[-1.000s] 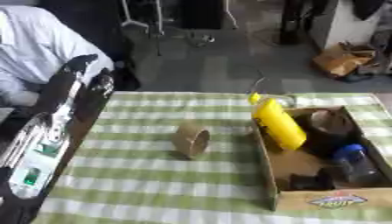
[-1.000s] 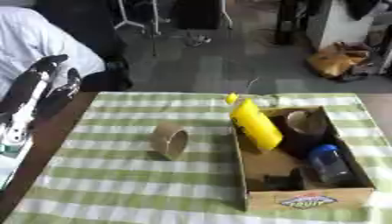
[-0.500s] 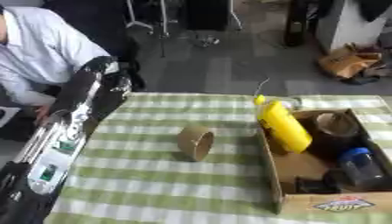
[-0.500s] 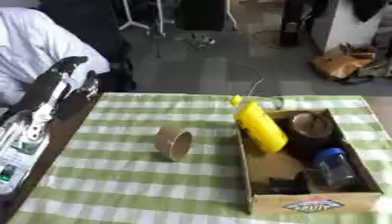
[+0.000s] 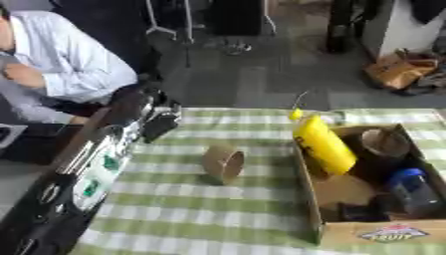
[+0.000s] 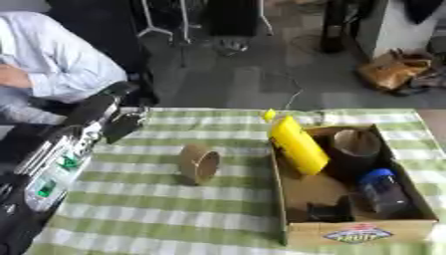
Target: Pick up objects on the table and place them in the box.
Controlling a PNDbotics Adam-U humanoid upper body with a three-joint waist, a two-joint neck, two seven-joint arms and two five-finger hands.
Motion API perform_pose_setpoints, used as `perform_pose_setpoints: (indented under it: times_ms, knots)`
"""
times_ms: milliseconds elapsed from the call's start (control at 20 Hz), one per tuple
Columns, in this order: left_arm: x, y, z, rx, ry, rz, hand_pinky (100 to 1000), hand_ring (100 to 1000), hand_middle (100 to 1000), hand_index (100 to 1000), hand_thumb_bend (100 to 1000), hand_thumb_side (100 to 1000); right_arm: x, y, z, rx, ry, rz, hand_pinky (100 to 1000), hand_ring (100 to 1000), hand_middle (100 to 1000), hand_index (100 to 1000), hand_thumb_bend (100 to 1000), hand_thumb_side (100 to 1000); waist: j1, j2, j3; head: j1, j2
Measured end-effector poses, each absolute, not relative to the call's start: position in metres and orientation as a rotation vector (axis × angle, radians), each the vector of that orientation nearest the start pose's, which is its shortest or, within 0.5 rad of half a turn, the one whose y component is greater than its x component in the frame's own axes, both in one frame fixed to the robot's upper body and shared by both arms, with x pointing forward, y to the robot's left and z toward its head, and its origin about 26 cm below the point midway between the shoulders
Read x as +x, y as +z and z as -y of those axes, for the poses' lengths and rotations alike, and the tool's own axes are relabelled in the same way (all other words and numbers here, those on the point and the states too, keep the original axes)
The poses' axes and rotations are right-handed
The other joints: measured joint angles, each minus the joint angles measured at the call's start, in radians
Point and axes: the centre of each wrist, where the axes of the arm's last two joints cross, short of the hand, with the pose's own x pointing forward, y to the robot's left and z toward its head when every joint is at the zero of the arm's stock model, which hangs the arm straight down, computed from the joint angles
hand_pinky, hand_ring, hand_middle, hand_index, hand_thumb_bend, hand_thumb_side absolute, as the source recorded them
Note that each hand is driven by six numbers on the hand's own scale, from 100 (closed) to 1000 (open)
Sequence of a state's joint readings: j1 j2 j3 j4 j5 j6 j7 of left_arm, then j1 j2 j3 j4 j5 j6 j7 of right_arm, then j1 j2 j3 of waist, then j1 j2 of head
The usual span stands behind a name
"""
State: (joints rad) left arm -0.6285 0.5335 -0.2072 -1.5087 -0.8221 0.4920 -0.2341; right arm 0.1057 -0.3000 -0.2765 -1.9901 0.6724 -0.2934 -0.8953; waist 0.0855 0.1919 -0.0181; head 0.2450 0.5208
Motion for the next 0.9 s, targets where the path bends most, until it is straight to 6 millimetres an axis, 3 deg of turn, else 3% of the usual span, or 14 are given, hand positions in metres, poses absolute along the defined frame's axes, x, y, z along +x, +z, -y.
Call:
perform_pose_setpoints:
  times_ms: [450,650,700,750,800,850,900]
  knots:
    - [0.408,0.179,-0.251,1.043,-0.956,1.262,1000,1000,1000,1000,123,1000,0.233,0.114,0.358,1.968,0.225,-2.906,919,1000,941,929,126,1000,0.006,0.000,0.001,0.001,-0.001]
    - [0.411,0.172,-0.241,0.967,-0.959,1.238,1000,1000,1000,1000,223,1000,0.234,0.115,0.358,1.971,0.227,-2.912,919,1000,940,923,126,1000,0.009,0.000,0.007,0.004,-0.001]
    - [0.412,0.171,-0.238,0.943,-0.955,1.236,1000,1000,1000,1000,307,992,0.235,0.115,0.357,1.968,0.229,-2.915,919,1000,940,920,127,1000,0.009,0.000,0.007,0.005,-0.001]
    - [0.412,0.170,-0.235,0.921,-0.950,1.235,1000,1000,1000,1000,315,994,0.235,0.116,0.357,1.965,0.229,-2.919,919,1000,940,919,127,1000,0.009,0.000,0.008,0.007,-0.002]
    - [0.412,0.169,-0.232,0.902,-0.945,1.234,1000,1000,1000,1000,383,989,0.236,0.116,0.356,1.962,0.230,-2.921,919,1000,940,918,125,1000,0.009,0.001,0.009,0.009,-0.004]
    - [0.412,0.168,-0.230,0.887,-0.941,1.232,1000,1000,1000,1000,383,989,0.236,0.116,0.356,1.962,0.230,-2.923,919,1000,940,918,125,1000,0.009,0.002,0.011,0.010,-0.004]
    - [0.411,0.167,-0.227,0.871,-0.937,1.231,1000,1000,1000,1000,519,1000,0.236,0.116,0.356,1.961,0.230,-2.925,919,1000,940,918,127,1000,0.009,0.003,0.011,0.011,-0.005]
